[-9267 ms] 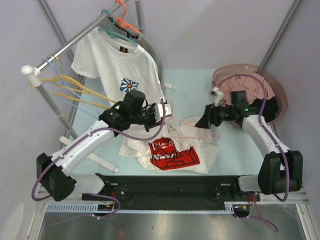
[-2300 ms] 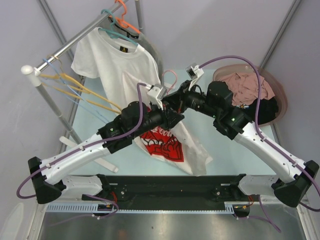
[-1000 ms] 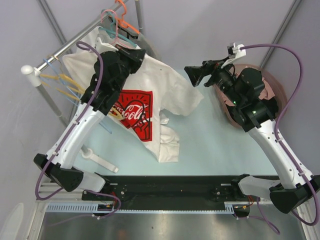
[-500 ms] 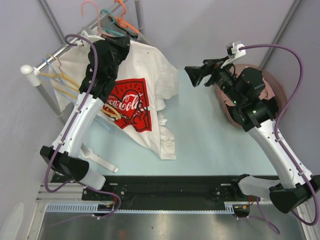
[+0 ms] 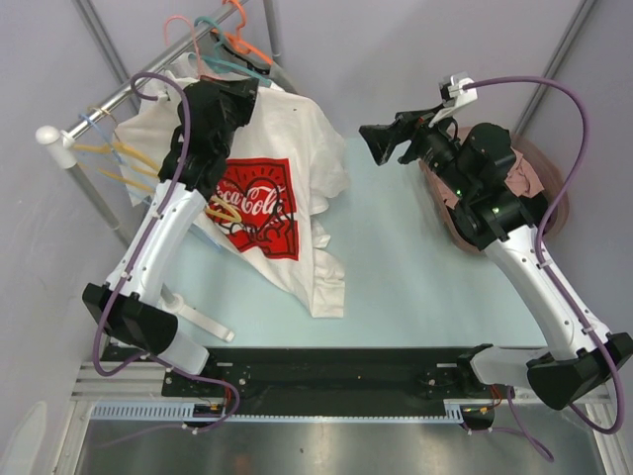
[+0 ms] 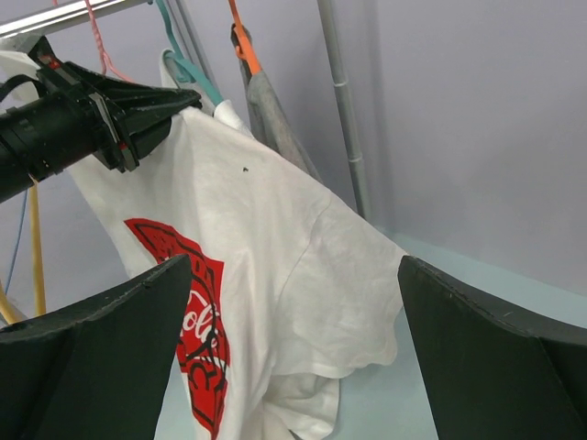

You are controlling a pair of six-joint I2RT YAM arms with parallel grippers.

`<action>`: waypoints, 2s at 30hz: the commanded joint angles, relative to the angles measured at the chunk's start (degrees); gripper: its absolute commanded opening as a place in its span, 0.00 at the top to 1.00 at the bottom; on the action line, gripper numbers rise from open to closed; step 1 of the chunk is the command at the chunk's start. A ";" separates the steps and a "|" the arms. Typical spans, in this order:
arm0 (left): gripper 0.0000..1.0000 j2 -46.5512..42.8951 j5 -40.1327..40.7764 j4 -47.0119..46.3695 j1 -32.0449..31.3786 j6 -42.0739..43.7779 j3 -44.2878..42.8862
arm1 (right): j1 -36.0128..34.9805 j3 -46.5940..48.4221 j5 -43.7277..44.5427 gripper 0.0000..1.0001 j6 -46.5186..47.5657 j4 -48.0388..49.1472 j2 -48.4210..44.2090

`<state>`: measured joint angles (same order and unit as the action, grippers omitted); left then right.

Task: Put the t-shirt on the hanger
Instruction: Place the hanger at the clothesline, then reset both arms

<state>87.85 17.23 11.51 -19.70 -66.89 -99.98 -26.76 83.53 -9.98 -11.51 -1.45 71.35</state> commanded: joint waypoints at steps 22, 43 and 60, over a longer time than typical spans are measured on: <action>0.00 -4.88 -1.95 -5.62 1.78 1.14 6.64 | 0.22 3.75 -0.83 0.00 1.93 -1.01 -0.25; 0.00 -19.29 -3.69 -10.80 0.20 18.19 18.33 | -2.59 3.57 -0.74 0.01 2.63 -3.03 -1.65; 0.00 -13.51 -20.66 8.92 -27.12 70.49 6.58 | -2.15 1.73 3.82 0.00 6.32 -10.49 -4.55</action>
<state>69.06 1.67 5.39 -41.69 -11.22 -86.61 -29.28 84.62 -8.91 -7.49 -9.10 69.10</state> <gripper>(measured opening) 0.996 0.994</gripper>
